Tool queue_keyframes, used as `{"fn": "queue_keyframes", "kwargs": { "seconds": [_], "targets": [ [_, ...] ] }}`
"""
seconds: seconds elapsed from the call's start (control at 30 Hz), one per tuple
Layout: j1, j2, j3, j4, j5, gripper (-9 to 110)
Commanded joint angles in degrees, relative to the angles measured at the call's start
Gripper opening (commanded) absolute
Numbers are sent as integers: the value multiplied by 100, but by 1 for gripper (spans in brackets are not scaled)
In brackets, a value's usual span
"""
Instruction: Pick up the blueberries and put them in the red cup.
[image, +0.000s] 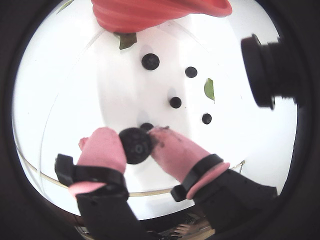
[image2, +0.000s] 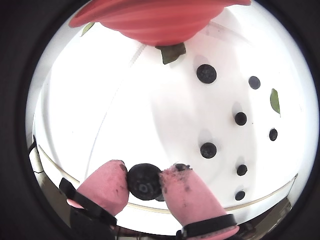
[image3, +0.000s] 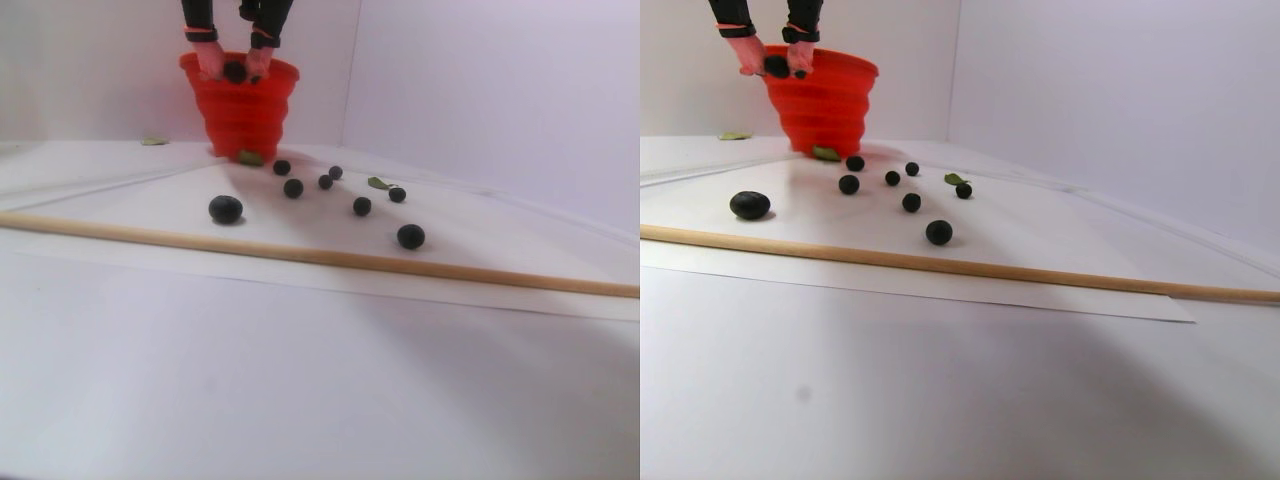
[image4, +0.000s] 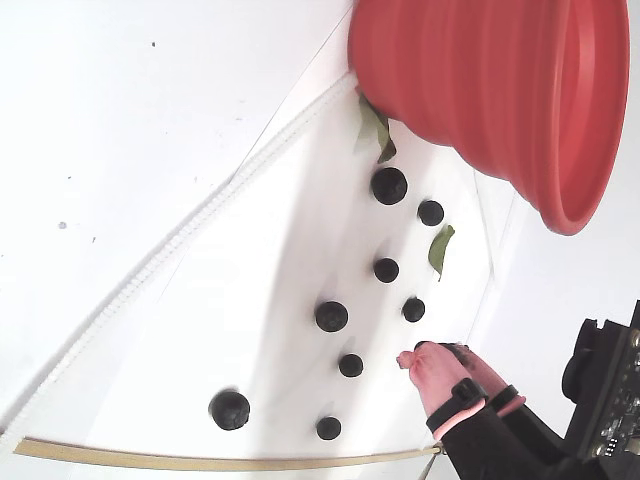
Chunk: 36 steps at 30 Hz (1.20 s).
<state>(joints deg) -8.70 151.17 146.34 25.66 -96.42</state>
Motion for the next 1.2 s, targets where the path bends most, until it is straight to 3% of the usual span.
{"fn": "queue_keyframes", "kwargs": {
  "seconds": [0.0,0.77,1.17],
  "targets": [
    [-9,431,-729,79,-62,11],
    [-70,70,-1890,88,-185,11],
    [-141,-501,-1986,-765,-343,11]
  ]
}}
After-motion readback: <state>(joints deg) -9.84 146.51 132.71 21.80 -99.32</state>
